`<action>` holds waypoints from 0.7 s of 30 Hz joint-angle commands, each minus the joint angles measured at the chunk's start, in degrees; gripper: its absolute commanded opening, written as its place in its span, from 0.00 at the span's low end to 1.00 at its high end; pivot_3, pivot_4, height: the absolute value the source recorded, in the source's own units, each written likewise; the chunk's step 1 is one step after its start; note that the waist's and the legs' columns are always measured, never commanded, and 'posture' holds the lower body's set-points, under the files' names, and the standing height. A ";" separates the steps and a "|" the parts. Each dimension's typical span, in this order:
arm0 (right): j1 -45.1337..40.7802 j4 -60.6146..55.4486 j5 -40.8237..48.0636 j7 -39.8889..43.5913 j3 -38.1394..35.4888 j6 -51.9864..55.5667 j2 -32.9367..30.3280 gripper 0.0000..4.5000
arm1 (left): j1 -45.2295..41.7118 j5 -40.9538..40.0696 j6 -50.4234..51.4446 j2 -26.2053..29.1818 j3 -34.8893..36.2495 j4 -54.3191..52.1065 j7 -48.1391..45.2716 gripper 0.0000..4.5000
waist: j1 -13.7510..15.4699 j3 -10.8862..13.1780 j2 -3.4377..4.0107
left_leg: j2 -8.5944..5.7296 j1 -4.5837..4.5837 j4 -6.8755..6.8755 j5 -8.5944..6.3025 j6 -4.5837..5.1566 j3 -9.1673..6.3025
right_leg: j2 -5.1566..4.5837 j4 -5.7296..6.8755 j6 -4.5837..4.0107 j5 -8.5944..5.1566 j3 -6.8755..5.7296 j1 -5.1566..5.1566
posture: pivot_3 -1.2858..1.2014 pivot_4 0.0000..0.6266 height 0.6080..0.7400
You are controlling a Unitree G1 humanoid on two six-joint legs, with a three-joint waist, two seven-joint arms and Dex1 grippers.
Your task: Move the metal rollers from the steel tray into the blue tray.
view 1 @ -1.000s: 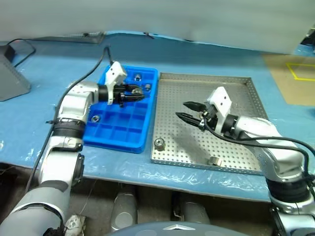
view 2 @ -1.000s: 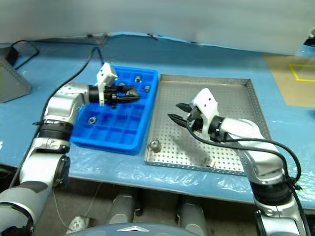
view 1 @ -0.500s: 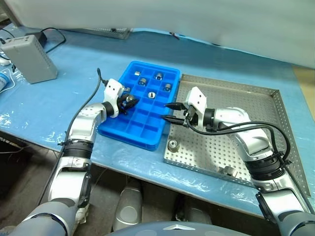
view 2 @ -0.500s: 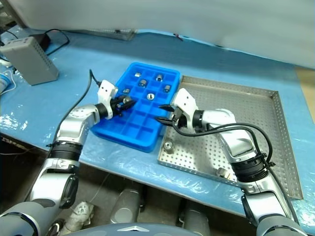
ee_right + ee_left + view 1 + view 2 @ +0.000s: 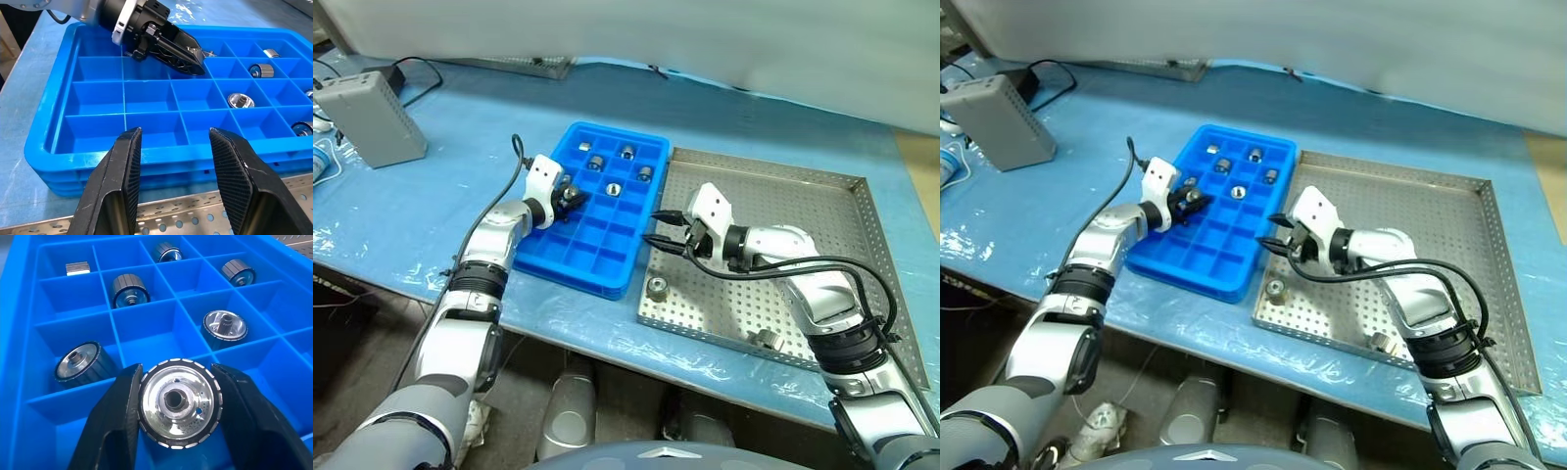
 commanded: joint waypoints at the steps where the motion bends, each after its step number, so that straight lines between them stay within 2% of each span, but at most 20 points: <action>1: 0.39 -3.23 0.06 -0.86 -1.83 0.08 -0.37 0.50 | -1.03 -0.13 0.04 -0.25 -1.53 -0.65 -2.15 0.76 | 0.00 0.00 0.00 | 0.00 0.00 0.01 0.00 0.00 0.00 | 0.00 0.01 0.00 0.00 0.00 0.01 | 0.62 0.24 1.00; 8: 1.79 -6.14 1.13 -2.67 -4.93 2.22 -1.03 0.50 | -4.32 -4.62 3.22 1.64 -3.40 -8.27 -15.34 0.76 | -0.82 0.01 -0.01 | 0.01 -0.04 0.03 0.01 -0.02 0.01 | 0.00 0.08 -0.01 0.00 0.00 -0.06 | 0.59 0.24 1.00; 13: 3.88 -9.40 3.81 -4.39 -11.64 5.40 -2.78 0.50 | -11.06 -5.84 2.84 2.77 -6.85 -7.43 -27.82 0.76 | -1.80 0.01 -0.01 | 0.00 -0.01 0.03 0.03 -0.03 0.05 | 0.00 0.12 -0.01 -0.01 0.05 -0.08 | 0.56 0.24 1.00; 17: 8.04 -12.46 4.05 -6.42 -15.91 6.97 -4.61 0.50 | -16.61 -5.83 0.68 -0.26 -8.38 -2.82 -32.80 0.76 | -2.79 0.01 -0.01 | -0.04 0.02 0.03 0.03 -0.02 0.09 | -0.01 0.10 0.00 -0.01 0.10 -0.03 | 0.53 0.24 1.00; 21: 13.88 -16.85 4.20 -9.86 -23.39 8.98 -5.77 0.50 | -18.43 -3.82 -3.76 -5.72 -12.44 1.86 -37.96 0.76 | -3.98 -0.01 0.01 | -0.08 0.01 0.02 0.01 0.02 0.10 | -0.02 0.03 0.01 -0.02 0.11 -0.03 | 0.49 0.24 1.00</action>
